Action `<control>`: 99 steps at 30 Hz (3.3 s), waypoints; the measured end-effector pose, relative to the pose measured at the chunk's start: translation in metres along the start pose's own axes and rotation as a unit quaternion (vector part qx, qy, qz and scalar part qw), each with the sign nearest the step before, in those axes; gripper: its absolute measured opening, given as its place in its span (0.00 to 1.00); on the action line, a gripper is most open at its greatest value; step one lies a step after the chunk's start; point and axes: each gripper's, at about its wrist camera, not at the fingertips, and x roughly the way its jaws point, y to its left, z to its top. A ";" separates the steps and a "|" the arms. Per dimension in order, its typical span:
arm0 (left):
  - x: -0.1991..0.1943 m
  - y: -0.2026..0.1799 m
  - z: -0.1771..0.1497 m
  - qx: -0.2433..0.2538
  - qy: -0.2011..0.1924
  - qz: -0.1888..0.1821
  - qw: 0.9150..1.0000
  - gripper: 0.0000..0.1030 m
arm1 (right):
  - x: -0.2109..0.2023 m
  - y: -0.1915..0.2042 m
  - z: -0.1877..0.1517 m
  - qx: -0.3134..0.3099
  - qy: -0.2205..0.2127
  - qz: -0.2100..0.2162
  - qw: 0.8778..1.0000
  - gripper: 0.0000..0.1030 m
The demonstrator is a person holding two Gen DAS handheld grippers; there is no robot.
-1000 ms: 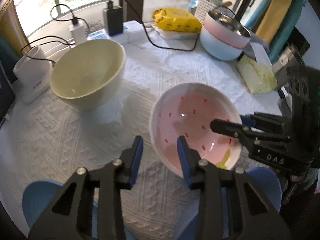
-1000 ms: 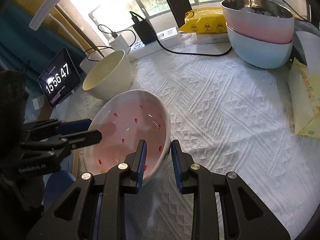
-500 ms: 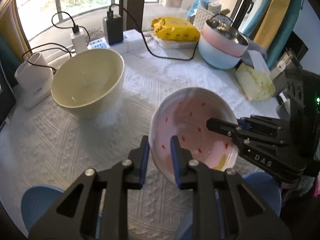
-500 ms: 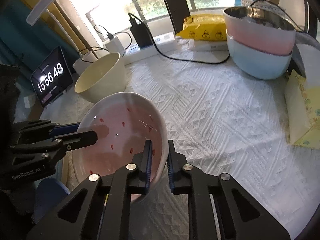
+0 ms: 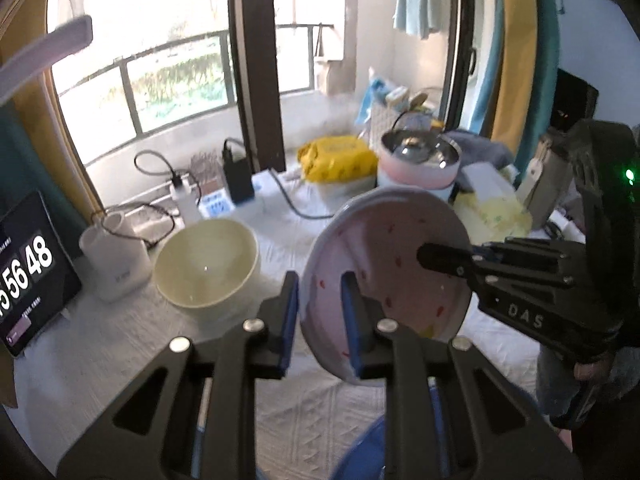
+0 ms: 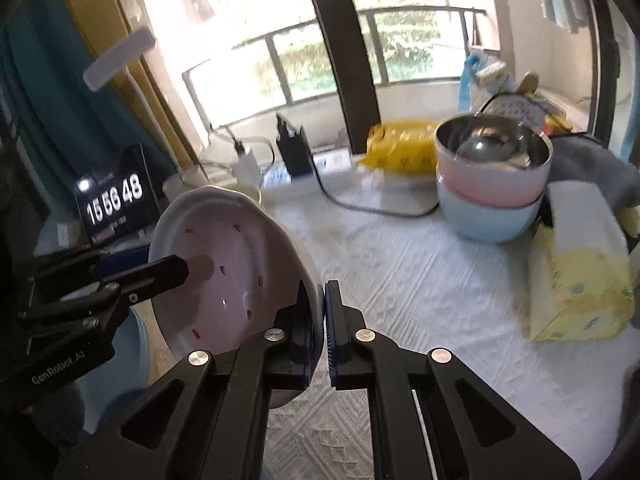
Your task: Organize plates and bowls
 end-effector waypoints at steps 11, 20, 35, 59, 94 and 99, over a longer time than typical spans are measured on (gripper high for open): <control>-0.040 -0.005 -0.001 -0.003 -0.037 -0.002 0.999 0.21 | -0.033 0.013 0.004 0.016 -0.015 0.008 1.000 0.07; -0.071 -0.005 -0.012 -0.009 -0.055 -0.007 0.998 0.21 | -0.057 0.029 -0.001 0.035 -0.007 0.014 0.999 0.07; -0.097 -0.002 -0.040 -0.033 -0.049 -0.021 0.998 0.21 | -0.078 0.052 -0.024 0.033 0.010 0.010 0.999 0.07; -0.094 -0.022 -0.100 -0.050 0.016 -0.045 0.998 0.21 | -0.085 0.053 -0.084 0.051 0.074 -0.007 0.996 0.07; -0.064 -0.024 -0.126 -0.042 0.082 -0.047 0.995 0.22 | -0.054 0.075 -0.104 -0.058 0.152 -0.064 0.985 0.21; -0.073 -0.019 -0.120 -0.043 0.061 -0.046 0.996 0.23 | -0.063 0.073 -0.093 -0.056 0.123 -0.055 0.989 0.25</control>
